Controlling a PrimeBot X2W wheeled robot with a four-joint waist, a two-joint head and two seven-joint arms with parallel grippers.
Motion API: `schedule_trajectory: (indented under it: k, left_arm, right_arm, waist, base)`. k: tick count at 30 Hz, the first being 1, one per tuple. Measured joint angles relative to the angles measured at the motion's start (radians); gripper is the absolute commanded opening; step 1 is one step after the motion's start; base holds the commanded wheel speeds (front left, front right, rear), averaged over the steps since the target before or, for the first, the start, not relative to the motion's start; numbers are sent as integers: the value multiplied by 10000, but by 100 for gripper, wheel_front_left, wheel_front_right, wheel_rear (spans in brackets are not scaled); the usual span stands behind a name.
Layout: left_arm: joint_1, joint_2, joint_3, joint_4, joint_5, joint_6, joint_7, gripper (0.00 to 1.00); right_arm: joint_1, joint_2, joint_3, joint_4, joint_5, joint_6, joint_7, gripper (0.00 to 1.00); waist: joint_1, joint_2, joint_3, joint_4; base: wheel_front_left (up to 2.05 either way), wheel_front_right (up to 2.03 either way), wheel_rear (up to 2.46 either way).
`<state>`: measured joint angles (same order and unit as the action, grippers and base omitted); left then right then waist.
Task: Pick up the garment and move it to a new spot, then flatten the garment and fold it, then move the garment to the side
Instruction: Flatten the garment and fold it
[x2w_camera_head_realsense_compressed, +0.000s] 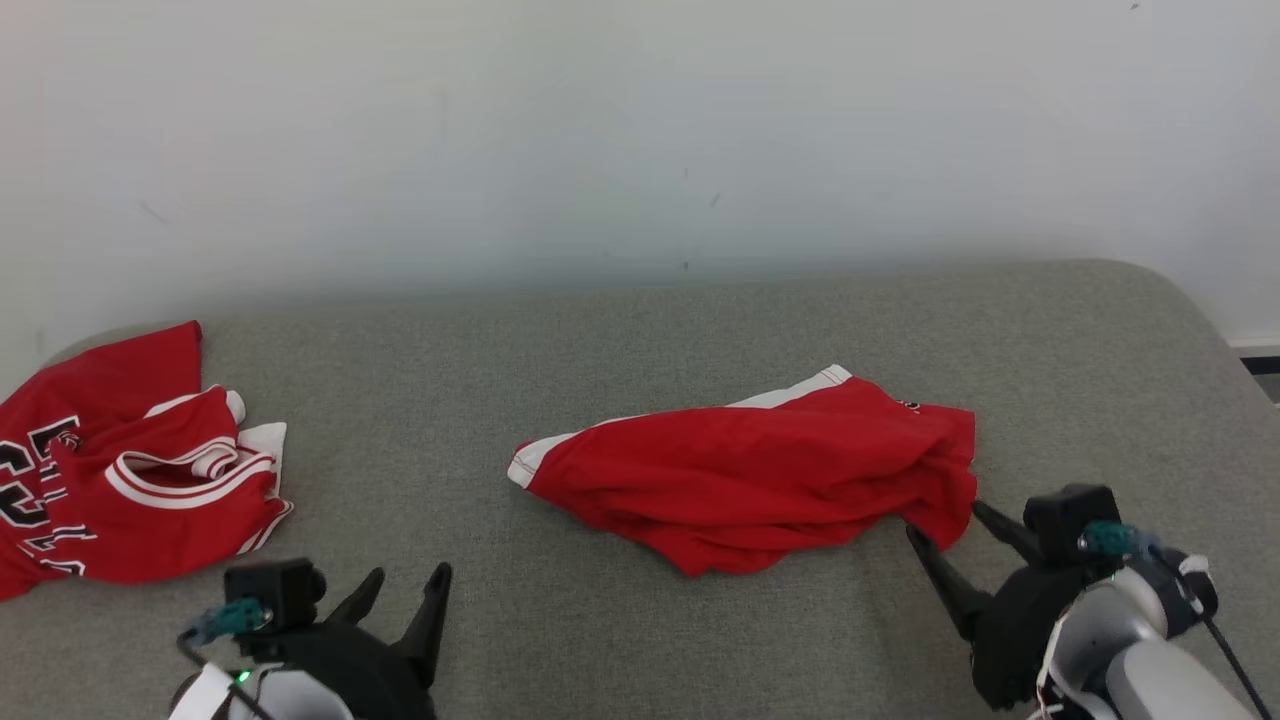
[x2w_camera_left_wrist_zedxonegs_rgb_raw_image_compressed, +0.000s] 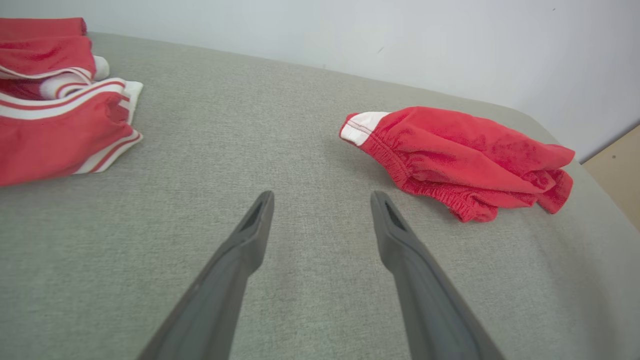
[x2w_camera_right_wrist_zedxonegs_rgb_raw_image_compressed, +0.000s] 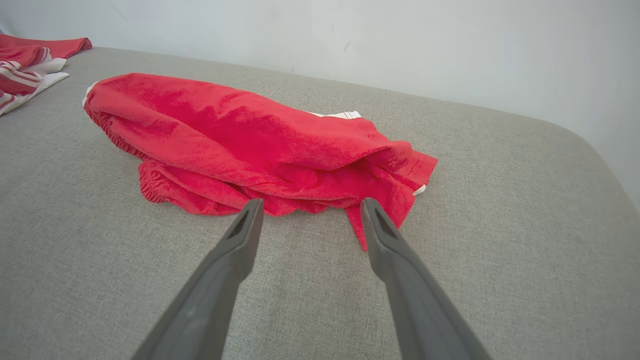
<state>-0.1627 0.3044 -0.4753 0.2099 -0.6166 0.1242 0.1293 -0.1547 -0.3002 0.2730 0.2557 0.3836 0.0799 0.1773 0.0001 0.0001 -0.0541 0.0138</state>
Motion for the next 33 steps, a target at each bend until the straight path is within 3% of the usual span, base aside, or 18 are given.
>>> schedule_trajectory:
  k: [5, 16, 33]
  left_arm:
    - [-1287, -878, -217, 721, -245, 0, 732, 100]
    - [-2981, -1950, -562, 2316, -232, 0, 1845, 100]
    - [-5212, -2629, -520, 3731, -598, -65, 2424, 100]
  right_arm:
    - [-1471, -69, -58, 412, 23, 84, 788, 100]
    - [-3575, -466, -332, 1682, 422, 219, 1875, 100]
    - [-5911, -721, -422, 3666, 405, 217, 2897, 100]
  waist:
    - [0, 0, 377, 161]
    - [2, 1, 1244, 613]
    - [0, 1, 2608, 1762]
  base:
    - [0, 0, 0]
    - [0, 0, 0]
    - [0, 0, 0]
